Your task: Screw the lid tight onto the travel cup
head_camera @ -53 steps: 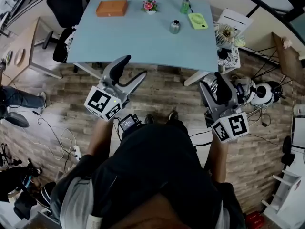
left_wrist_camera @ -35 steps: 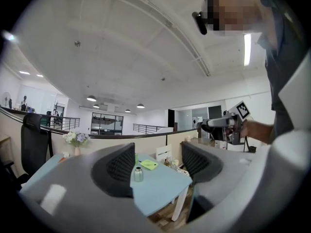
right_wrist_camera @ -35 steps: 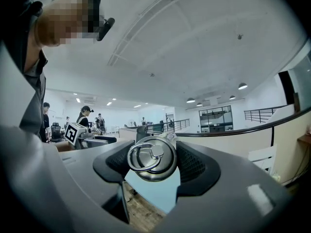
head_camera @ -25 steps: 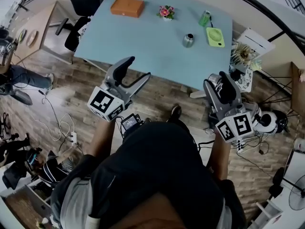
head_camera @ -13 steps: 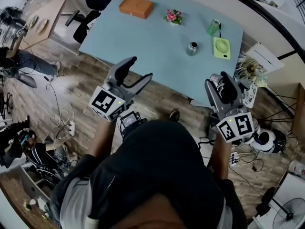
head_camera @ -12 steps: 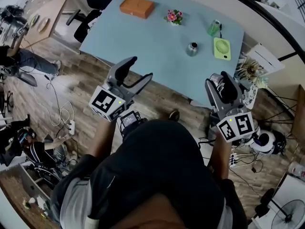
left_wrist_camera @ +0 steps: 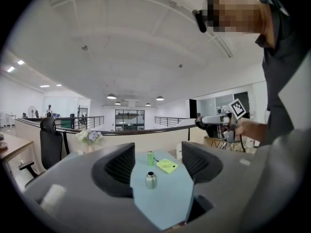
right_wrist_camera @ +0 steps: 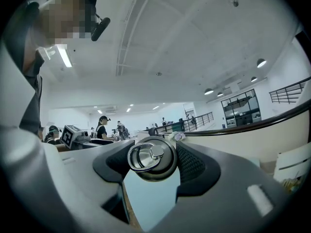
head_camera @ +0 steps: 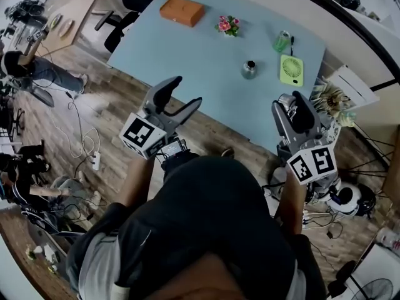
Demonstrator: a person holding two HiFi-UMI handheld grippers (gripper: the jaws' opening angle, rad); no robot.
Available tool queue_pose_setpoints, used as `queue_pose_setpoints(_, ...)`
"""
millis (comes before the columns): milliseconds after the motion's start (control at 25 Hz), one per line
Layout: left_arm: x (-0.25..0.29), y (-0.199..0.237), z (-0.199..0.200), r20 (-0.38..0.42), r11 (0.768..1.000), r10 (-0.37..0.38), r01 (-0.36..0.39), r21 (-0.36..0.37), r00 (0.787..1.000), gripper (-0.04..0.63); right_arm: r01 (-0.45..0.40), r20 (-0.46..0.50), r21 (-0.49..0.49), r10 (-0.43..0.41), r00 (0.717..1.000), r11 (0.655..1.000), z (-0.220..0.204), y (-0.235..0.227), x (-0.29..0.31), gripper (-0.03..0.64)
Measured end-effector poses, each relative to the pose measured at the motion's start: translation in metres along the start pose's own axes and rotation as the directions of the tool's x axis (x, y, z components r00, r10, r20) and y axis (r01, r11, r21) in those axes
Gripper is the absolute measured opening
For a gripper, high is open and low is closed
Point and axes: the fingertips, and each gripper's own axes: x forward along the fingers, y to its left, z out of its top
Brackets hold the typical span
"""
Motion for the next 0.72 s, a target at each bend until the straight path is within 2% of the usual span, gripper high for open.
queue_pose_setpoints(240,0.035,0.000,-0.009,-0.031,0.999,-0.037,0.037,-0.017,0.999,0.353,0.030,0.002,0.023,-0.030,1.000,0.999,0.001,-0.026,-0.003,0.266)
queue_pose_setpoints(360,0.050,0.002,-0.014,-0.023,0.998,-0.060,0.060,0.007,0.998,0.353,0.049,0.003,0.024,-0.049,0.999,0.999,0.002,-0.032,-0.005,0.265)
queue_pose_setpoints(480,0.068,0.004,-0.019,-0.032,0.995,-0.098,0.099,0.033,0.995,0.353,0.078,0.001,0.025,-0.078,0.997,0.997,0.001,-0.037,-0.005,0.265)
queue_pose_setpoints(720,0.099,0.016,-0.033,-0.014,0.983,-0.180,0.181,0.018,0.983,0.353,0.146,-0.013,0.022,-0.146,0.989,0.989,-0.003,-0.045,0.006,0.265)
